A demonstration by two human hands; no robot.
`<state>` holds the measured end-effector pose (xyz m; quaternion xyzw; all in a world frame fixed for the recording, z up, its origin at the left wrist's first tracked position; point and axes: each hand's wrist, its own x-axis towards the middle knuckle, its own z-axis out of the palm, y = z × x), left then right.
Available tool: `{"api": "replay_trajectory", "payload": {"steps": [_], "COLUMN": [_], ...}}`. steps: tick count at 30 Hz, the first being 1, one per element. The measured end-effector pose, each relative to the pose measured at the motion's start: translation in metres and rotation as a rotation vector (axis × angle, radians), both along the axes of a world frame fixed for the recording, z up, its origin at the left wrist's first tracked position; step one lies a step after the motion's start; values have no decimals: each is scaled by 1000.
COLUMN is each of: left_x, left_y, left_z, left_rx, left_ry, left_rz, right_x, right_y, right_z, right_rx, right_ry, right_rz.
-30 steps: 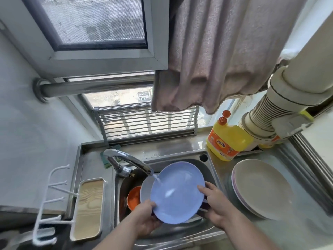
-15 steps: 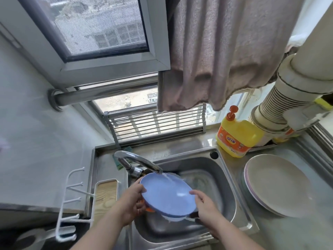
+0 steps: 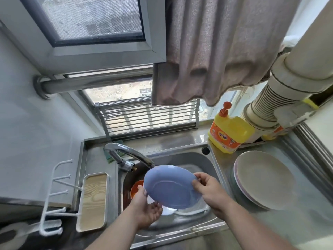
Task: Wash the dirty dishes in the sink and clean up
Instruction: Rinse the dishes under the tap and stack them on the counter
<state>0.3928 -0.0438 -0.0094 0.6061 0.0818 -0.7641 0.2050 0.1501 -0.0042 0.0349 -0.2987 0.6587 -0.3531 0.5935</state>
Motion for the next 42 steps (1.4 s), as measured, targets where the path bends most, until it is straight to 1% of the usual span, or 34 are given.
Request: {"api": "replay_trajectory", "payload": {"steps": [3,5,10,13,15,21,27,31,35,37,39,42], "left_x": [-13,-15,-3,10,20,57,68,63,56,54,52,42], "left_y": [7,9,7,3,1,1,7,5,-4,-10,-17,-29], "left_z": [-6,-9,-18,-20,-17,-13,-12,-15,-16,-15,-14,-8], "left_rx": [27,0,-95,-102,-76,104,163,172,139,124,109,83], "left_ry": [-64,-97,-173,-144,-111,2,87,101,71,60,66,83], "left_rz": [-108,-149,-167,-108,-47,212,429,499,525,539,571,594], "right_x": [-2,-3,-2,6,16,61,93,92,89,86,81,71], "right_y": [-3,-5,-5,-9,-15,-42,-65,-72,-72,-73,-75,-75], "right_z": [-3,-8,-20,-26,-28,-29,-26,-28,-25,-28,-34,-38], "right_rx": [107,195,327,358,380,410,415,407,413,416,417,419], "right_ry": [-100,-157,-367,-483,-525,-585,-646,-655,-692,-708,-722,-684], "right_rz": [-160,-238,-330,-327,-330,-379,-337,-363,-360,-414,-516,-616]}}
